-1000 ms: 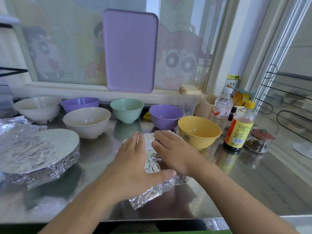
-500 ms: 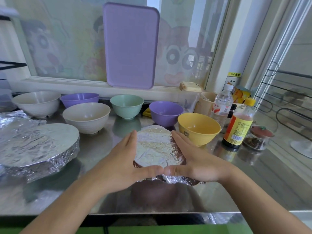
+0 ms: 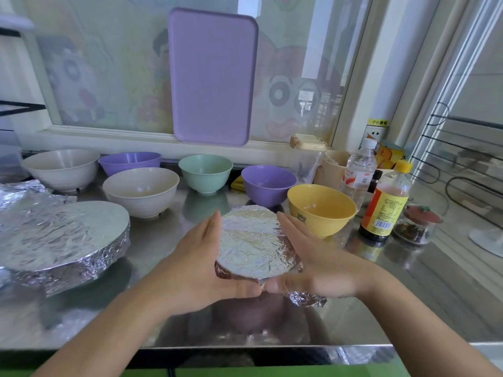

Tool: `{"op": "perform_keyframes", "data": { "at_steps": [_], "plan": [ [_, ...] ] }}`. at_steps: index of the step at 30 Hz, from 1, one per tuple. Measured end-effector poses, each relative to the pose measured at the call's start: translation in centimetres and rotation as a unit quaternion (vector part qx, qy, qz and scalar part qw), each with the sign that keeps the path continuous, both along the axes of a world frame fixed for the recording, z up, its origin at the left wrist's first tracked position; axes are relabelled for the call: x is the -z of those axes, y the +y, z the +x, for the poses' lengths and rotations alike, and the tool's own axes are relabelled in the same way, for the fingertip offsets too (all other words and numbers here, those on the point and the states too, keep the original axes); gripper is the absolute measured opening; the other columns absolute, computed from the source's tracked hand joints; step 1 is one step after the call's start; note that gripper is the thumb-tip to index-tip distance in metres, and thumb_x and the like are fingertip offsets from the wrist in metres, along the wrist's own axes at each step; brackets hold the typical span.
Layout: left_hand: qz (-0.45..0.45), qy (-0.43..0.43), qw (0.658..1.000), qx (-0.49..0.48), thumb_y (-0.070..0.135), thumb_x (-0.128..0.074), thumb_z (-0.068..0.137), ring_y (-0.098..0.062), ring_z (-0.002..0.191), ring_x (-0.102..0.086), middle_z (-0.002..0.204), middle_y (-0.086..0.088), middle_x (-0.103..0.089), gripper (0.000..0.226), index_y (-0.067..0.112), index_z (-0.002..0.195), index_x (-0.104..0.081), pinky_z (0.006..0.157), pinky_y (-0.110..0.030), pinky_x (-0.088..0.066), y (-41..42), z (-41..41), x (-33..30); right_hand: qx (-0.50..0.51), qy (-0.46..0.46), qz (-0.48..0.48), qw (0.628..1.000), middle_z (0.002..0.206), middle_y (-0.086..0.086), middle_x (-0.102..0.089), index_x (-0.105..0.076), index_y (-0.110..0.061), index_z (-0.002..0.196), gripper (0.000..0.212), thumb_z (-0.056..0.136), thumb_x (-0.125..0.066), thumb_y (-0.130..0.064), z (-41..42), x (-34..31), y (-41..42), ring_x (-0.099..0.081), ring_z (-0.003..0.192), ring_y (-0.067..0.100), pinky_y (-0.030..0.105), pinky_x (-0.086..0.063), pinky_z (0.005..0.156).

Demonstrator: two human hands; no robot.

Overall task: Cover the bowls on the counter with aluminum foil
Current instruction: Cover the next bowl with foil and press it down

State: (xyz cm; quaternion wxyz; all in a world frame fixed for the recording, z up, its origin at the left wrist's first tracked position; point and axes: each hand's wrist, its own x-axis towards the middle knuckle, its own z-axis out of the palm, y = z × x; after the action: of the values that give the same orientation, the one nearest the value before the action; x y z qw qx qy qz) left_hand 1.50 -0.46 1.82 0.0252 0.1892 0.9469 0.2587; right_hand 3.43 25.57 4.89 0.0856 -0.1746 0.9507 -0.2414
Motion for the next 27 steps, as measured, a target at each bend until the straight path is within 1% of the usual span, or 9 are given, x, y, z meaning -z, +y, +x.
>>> {"op": "perform_keyframes", "data": {
  "at_steps": [2,6,8,10,12,16,20,24,27],
  "plan": [
    [-0.002,0.008,1.0,0.0,0.11,-0.05,0.042,-0.004,0.158,0.007,0.17,0.022,0.022,0.164,0.027,0.162,0.025,0.128,-0.031,-0.012,0.1,0.2,-0.6,0.019,0.003,-0.034,0.999,0.163,-0.042,0.012,0.0,-0.046,0.166,0.102,0.089,-0.06,-0.077,-0.7,-0.7,0.1,0.006,0.152,-0.015,0.028,-0.009,0.128],
    [-0.007,0.072,0.997,-0.003,0.106,-0.05,0.052,-0.005,0.158,0.003,0.172,0.016,0.011,0.155,0.023,0.164,0.017,0.123,-0.025,-0.012,2.1,0.7,-1.2,0.047,0.096,-0.015,0.994,0.173,-0.021,-0.012,-0.022,-0.035,0.168,0.064,0.11,-0.039,-0.056,-2.6,-1.1,-2.4,-0.005,0.157,-0.003,0.019,-0.007,0.12],
    [0.0,0.102,0.995,0.002,0.104,-0.05,0.056,-0.008,0.156,-0.007,0.168,0.012,-0.004,0.148,0.021,0.164,0.007,0.117,-0.019,-0.016,3.0,0.9,-0.9,0.031,0.121,0.035,0.991,0.172,-0.011,-0.026,-0.03,-0.026,0.166,0.057,0.113,-0.035,-0.046,-3.3,-0.7,-3.7,-0.015,0.158,0.006,0.021,-0.012,0.121],
    [-0.007,0.109,0.994,-0.002,0.103,-0.047,0.057,-0.009,0.157,-0.003,0.17,0.009,-0.001,0.149,0.017,0.165,0.01,0.118,-0.018,-0.01,3.3,1.1,-0.6,0.036,0.108,0.041,0.993,0.169,-0.005,-0.034,-0.036,-0.02,0.162,0.055,0.114,-0.036,-0.045,-3.7,-0.3,-4.0,-0.023,0.153,0.008,0.023,-0.018,0.115],
    [-0.019,0.1,0.995,-0.012,0.103,-0.045,0.058,-0.006,0.157,0.004,0.172,0.008,0.01,0.151,0.014,0.164,0.016,0.118,-0.018,-0.004,3.2,1.1,-0.5,0.044,0.085,0.015,0.995,0.171,-0.011,-0.028,-0.031,-0.024,0.165,0.062,0.11,-0.04,-0.053,-3.7,-0.2,-3.7,-0.021,0.155,0.006,0.021,-0.02,0.113],
    [-0.004,0.046,0.999,-0.015,0.101,-0.053,0.059,-0.005,0.157,0.002,0.171,0.015,0.012,0.152,0.019,0.164,0.019,0.124,-0.027,-0.015,1.7,0.4,-0.5,0.027,-0.008,-0.024,0.999,0.171,-0.024,-0.006,-0.009,-0.027,0.17,0.096,0.097,-0.059,-0.065,-2.7,-1.1,-1.9,-0.009,0.149,-0.01,0.018,-0.013,0.113],
    [0.04,-0.011,0.999,-0.012,0.104,-0.058,0.051,0.005,0.156,-0.006,0.172,0.021,0.006,0.157,0.026,0.165,0.016,0.126,-0.029,-0.019,0.1,-0.4,-0.1,-0.005,-0.032,0.0,0.999,0.159,-0.027,-0.022,-0.02,-0.015,0.163,0.099,0.09,-0.077,-0.052,-1.4,-1.2,0.1,-0.024,0.141,-0.008,-0.005,-0.025,0.093],
    [0.049,-0.013,0.999,-0.004,0.107,-0.059,0.045,0.003,0.157,-0.005,0.171,0.022,0.01,0.164,0.025,0.165,0.018,0.128,-0.032,-0.02,0.7,-0.6,0.2,-0.004,-0.01,-0.004,1.0,0.144,-0.047,-0.015,-0.01,-0.027,0.165,0.116,0.081,-0.085,-0.056,-1.4,-0.3,0.4,-0.009,0.125,-0.042,0.001,-0.023,0.101],
    [0.067,-0.006,0.998,-0.004,0.11,-0.057,0.038,0.004,0.157,-0.005,0.171,0.023,0.009,0.17,0.024,0.165,0.017,0.129,-0.033,-0.02,0.9,-0.7,0.4,0.004,0.002,-0.002,1.0,0.145,-0.047,-0.012,-0.01,-0.026,0.165,0.121,0.078,-0.089,-0.053,-1.3,0.3,0.4,-0.017,0.124,-0.037,-0.005,-0.02,0.1]
  ]
}}
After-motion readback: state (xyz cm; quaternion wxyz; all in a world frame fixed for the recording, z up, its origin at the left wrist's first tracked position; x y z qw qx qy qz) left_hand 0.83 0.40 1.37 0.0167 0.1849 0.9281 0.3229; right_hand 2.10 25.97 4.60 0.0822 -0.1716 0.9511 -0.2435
